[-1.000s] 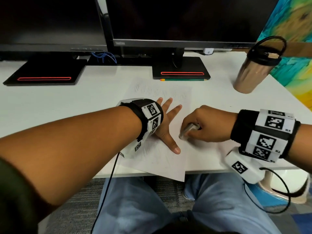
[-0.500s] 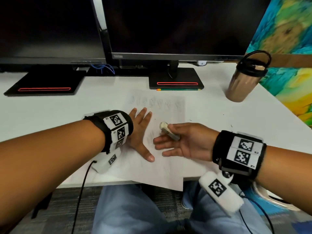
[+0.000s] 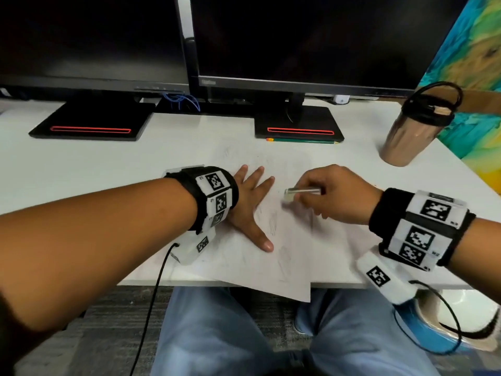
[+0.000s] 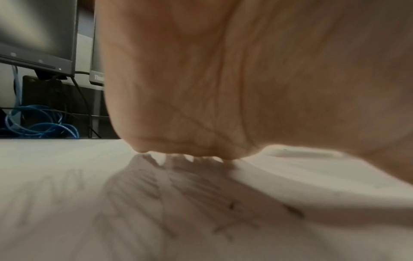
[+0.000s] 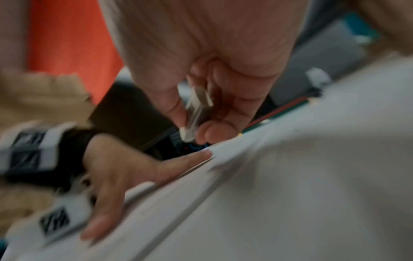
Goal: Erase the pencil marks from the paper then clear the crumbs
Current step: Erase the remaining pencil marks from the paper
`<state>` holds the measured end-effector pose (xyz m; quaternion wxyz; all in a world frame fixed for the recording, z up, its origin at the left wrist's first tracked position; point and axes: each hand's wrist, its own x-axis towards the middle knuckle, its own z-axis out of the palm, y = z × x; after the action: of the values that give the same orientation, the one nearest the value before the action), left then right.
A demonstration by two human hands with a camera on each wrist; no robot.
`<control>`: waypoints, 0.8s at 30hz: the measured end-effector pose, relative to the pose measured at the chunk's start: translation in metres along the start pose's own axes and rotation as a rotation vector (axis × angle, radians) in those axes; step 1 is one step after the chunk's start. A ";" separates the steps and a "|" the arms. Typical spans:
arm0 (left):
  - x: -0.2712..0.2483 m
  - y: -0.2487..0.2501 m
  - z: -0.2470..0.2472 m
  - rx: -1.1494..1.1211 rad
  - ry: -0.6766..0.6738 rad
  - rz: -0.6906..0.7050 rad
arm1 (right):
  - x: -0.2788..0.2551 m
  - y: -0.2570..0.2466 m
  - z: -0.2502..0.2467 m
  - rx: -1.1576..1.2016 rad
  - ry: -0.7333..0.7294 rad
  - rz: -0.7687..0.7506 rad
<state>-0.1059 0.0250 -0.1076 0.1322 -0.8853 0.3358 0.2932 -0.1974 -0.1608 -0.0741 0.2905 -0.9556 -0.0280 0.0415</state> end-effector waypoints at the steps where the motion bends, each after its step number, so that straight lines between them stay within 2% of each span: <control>1: 0.001 0.002 0.001 0.006 0.001 0.001 | 0.005 -0.007 0.003 -0.165 -0.068 -0.083; 3: 0.002 0.006 0.001 0.012 0.010 0.007 | 0.017 -0.017 0.007 -0.325 -0.133 -0.158; 8: 0.003 0.010 -0.002 0.010 0.017 -0.022 | 0.036 -0.018 0.015 -0.568 -0.189 -0.179; 11: 0.006 0.008 -0.001 -0.003 0.030 -0.031 | 0.031 -0.015 0.020 -0.516 -0.252 -0.265; 15: 0.007 0.007 -0.001 -0.022 0.055 -0.026 | 0.039 -0.007 0.013 -0.584 -0.140 -0.229; 19: 0.008 0.008 -0.001 -0.003 0.053 -0.043 | 0.027 -0.013 0.021 -0.455 -0.262 -0.333; 22: 0.006 0.010 -0.002 0.004 0.064 -0.043 | 0.034 -0.009 0.013 -0.455 -0.177 -0.242; 24: 0.005 0.011 -0.003 0.001 0.057 -0.046 | 0.035 -0.009 0.013 -0.493 -0.151 -0.277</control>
<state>-0.1087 0.0130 -0.1087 0.1296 -0.9008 0.3189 0.2648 -0.1642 -0.1434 -0.0826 0.0497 -0.9786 -0.1890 0.0644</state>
